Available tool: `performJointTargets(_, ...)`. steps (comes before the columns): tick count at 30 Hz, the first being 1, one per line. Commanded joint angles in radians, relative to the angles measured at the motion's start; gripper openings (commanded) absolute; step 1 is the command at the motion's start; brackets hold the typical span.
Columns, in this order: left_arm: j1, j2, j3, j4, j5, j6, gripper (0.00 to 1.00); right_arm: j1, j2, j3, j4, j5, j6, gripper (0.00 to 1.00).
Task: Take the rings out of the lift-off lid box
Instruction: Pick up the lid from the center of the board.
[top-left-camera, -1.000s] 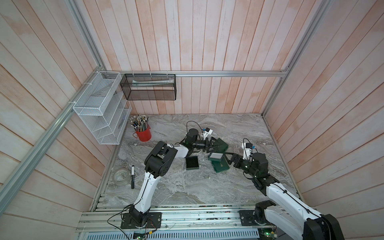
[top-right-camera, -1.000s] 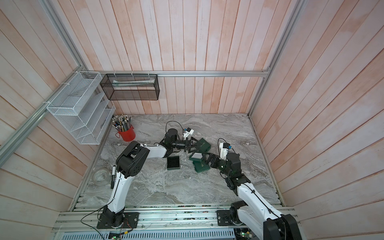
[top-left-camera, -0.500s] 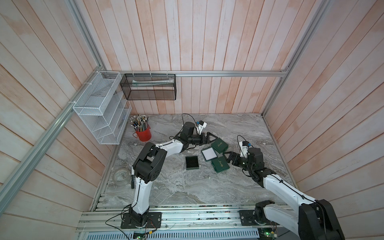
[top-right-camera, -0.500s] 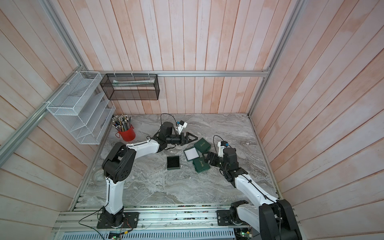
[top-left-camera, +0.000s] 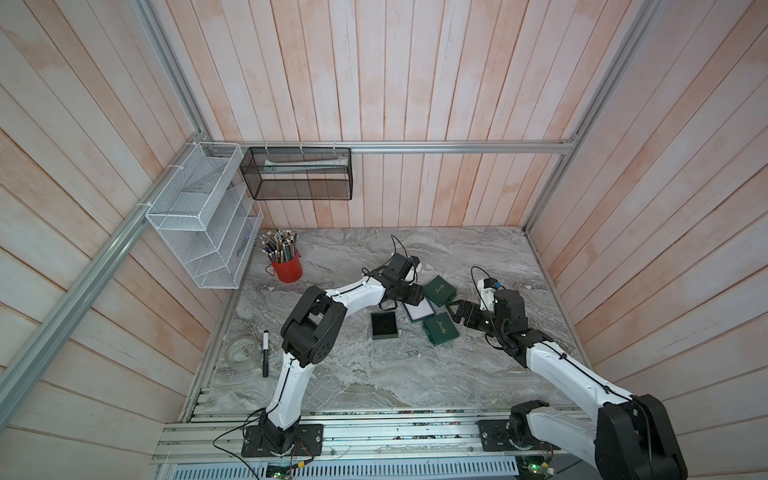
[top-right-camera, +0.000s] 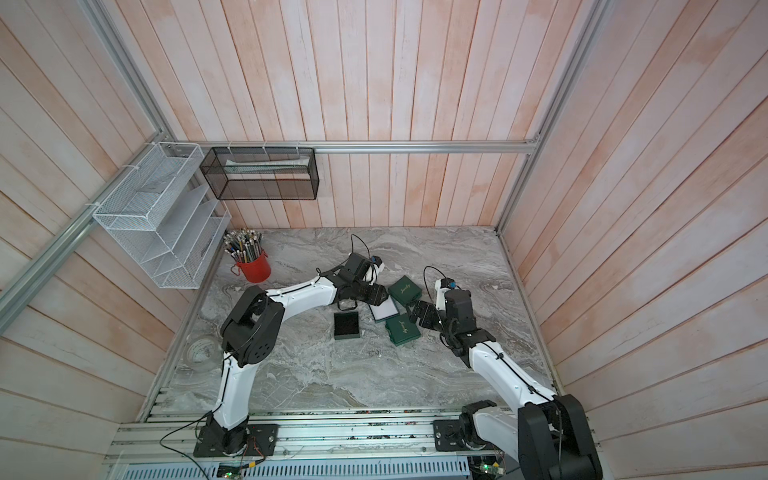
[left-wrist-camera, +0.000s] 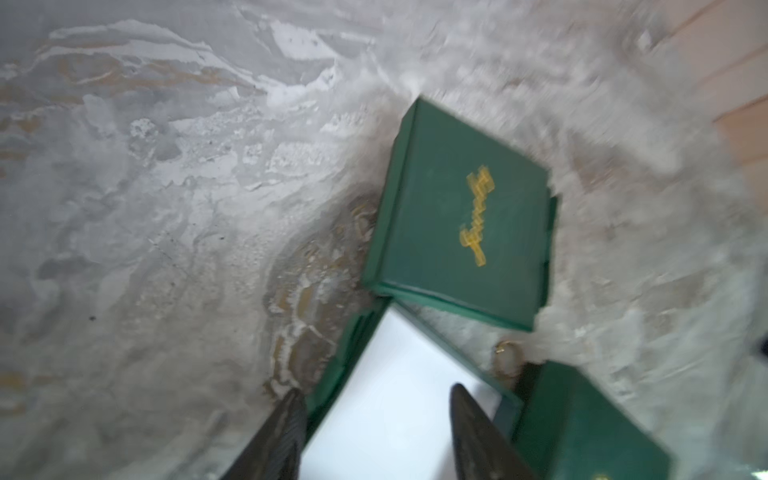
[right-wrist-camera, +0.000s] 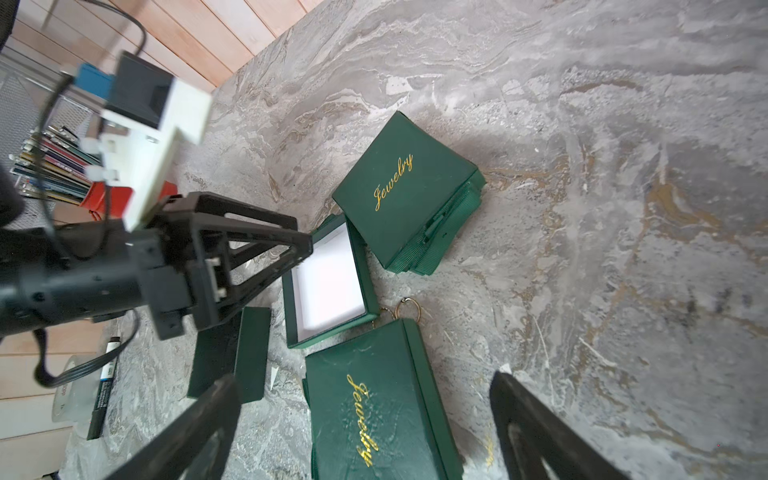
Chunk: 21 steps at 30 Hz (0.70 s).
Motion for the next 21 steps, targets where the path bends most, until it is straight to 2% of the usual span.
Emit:
performJointTargets(1,0.006,0.035,0.033,-0.070,-0.092,0.045,0.53,-0.007,-0.013,0.006,-0.017,-0.014,-0.001,0.95)
performJointTargets(8,0.007,0.082,0.091,-0.092,-0.132,0.076,0.53,-0.007,-0.020,-0.010,-0.001,-0.027,0.015,0.96)
performJointTargets(9,0.006,0.085,0.091,-0.087,-0.130,0.083,0.50,-0.007,-0.021,-0.013,0.002,-0.030,0.017,0.96)
performJointTargets(12,0.007,0.100,0.099,-0.091,-0.136,0.102,0.27,-0.009,-0.018,-0.012,-0.002,-0.028,0.019,0.95)
performJointTargets(19,0.006,0.102,0.063,-0.072,-0.098,0.112,0.28,-0.013,-0.021,-0.012,-0.004,-0.027,0.022,0.95)
performJointTargets(20,0.007,0.102,0.061,-0.068,-0.088,0.108,0.27,-0.013,-0.021,-0.011,-0.001,-0.034,0.022,0.96)
performJointTargets(21,0.011,0.101,0.062,-0.066,-0.072,0.099,0.22,-0.013,-0.020,-0.010,0.006,-0.045,0.023,0.95)
